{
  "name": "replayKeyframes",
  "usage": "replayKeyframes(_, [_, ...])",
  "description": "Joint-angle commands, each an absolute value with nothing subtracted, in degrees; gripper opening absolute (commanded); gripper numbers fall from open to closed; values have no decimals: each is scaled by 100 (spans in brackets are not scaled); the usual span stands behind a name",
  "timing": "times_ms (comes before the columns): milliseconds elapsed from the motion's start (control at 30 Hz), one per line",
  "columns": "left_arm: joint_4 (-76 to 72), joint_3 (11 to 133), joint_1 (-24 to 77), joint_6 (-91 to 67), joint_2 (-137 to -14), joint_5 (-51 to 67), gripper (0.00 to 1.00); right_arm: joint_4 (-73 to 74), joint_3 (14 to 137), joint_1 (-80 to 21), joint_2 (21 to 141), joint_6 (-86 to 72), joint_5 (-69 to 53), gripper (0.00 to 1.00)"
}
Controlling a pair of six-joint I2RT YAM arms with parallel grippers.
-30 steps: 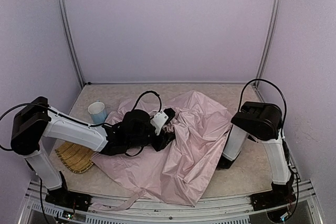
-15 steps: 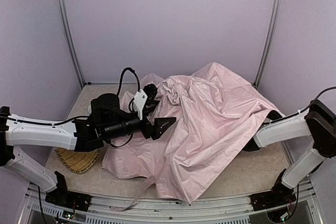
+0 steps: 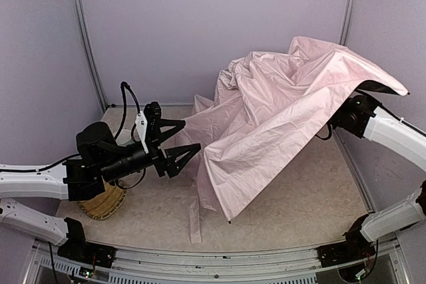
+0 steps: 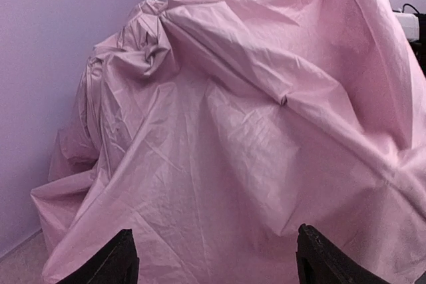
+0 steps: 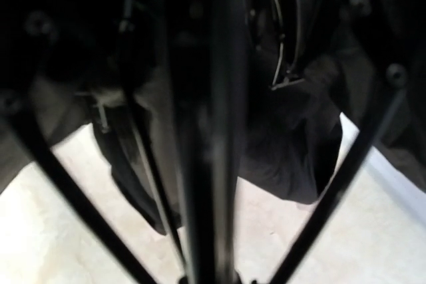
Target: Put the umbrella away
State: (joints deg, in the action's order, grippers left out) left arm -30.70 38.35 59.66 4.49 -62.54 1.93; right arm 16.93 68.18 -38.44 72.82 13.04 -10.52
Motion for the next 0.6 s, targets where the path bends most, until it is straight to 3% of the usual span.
replayKeyframes(0, [-3165, 3394, 6003, 487, -6029, 467, 74, 2961, 7840, -3823, 7092, 1979, -1262, 0])
replayKeyframes(100, [-3250, 3143, 6007, 332, -6062, 690, 64, 3146, 8269, -3815, 7085, 2166, -1400, 0])
replayKeyframes(167, [-3351, 2943, 6016, 210, -6127, 853, 63, 3145, 8502, -3815, 7088, 2207, -1456, 0])
replayKeyframes(367, [-4470, 2071, 6126, 267, -6167, 1631, 80, 3132, 8933, -3819, 7235, 2337, -1435, 0])
replayKeyframes(567, [-5196, 1973, 6631, 865, -7022, 1392, 83, 3169, 9305, -3814, 7470, 2368, -1488, 0])
